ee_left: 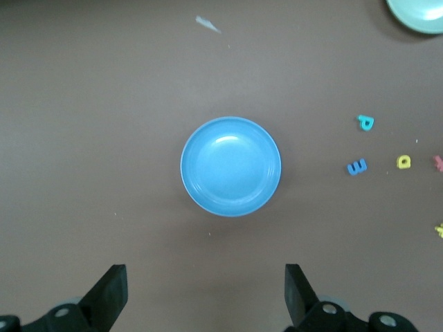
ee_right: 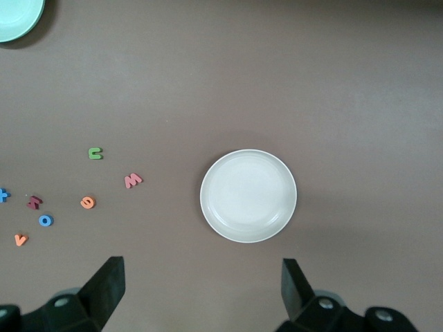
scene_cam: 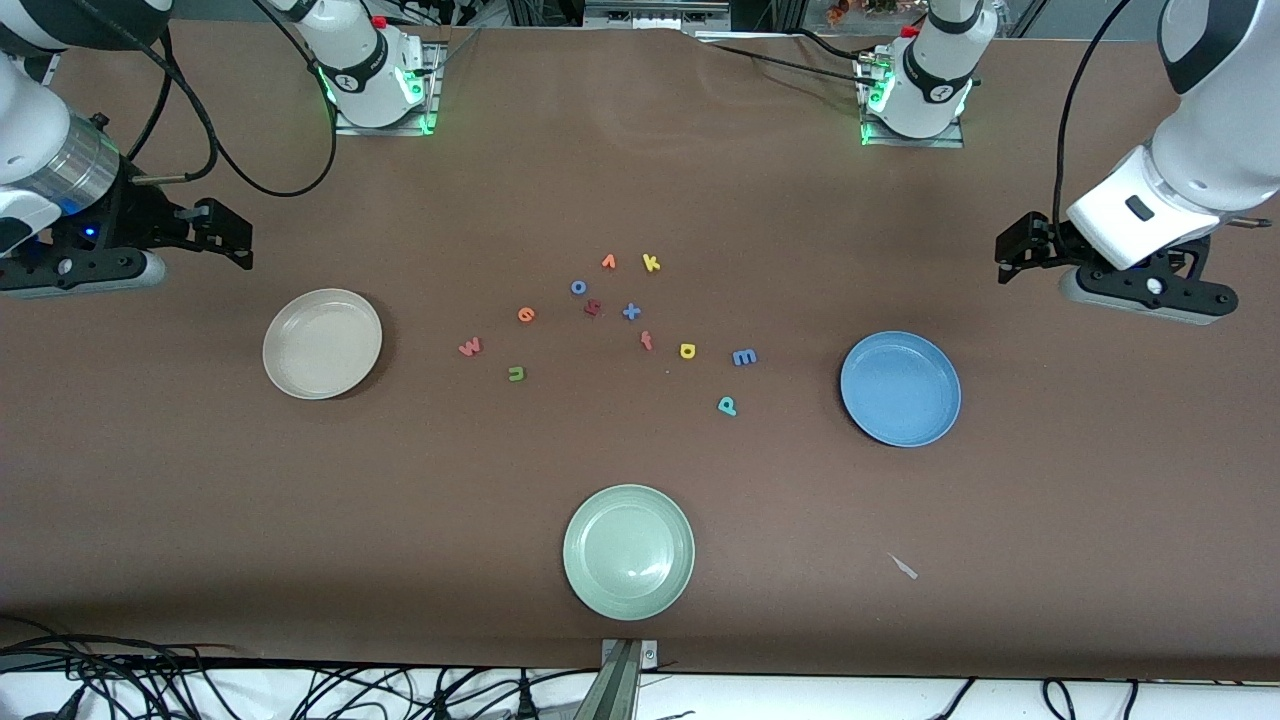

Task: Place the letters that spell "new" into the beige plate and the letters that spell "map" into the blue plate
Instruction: 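Reach the left gripper down to the blue letter m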

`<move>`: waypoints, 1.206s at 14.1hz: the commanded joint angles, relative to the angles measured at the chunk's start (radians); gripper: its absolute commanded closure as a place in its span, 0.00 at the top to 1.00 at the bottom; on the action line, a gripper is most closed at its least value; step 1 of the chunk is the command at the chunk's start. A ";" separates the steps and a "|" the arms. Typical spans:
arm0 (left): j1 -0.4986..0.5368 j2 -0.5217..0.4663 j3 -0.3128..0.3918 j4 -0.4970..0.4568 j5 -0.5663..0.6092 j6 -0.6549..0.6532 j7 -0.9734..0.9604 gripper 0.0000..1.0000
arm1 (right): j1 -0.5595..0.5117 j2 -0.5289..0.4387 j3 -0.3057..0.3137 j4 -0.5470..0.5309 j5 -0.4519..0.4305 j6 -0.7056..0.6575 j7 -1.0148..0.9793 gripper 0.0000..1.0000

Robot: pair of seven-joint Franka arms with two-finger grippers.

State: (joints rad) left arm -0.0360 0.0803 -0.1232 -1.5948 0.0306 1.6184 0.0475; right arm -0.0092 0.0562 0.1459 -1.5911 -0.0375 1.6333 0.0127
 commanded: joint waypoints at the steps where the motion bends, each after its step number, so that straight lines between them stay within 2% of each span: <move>1: -0.056 0.038 -0.003 0.004 0.014 -0.031 0.020 1.00 | -0.002 -0.021 0.003 -0.020 -0.013 0.005 -0.005 1.00; 6: -0.249 0.165 -0.004 0.007 0.012 0.003 0.022 1.00 | -0.002 -0.022 0.004 -0.018 -0.015 0.005 -0.005 1.00; 12: -0.462 0.375 -0.001 0.001 0.012 0.240 0.058 1.00 | -0.002 -0.022 0.004 -0.021 -0.013 0.003 -0.005 1.00; 15: -0.453 0.450 -0.001 0.003 0.026 0.358 0.303 1.00 | -0.002 -0.022 0.004 -0.023 -0.013 0.000 -0.005 1.00; 17: -0.453 0.502 0.000 0.001 0.038 0.418 0.396 1.00 | -0.002 -0.022 0.004 -0.023 -0.013 0.002 -0.004 1.00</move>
State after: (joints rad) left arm -0.4965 0.5410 -0.1266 -1.6064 0.0347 1.9914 0.3335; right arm -0.0091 0.0562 0.1466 -1.5944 -0.0386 1.6332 0.0127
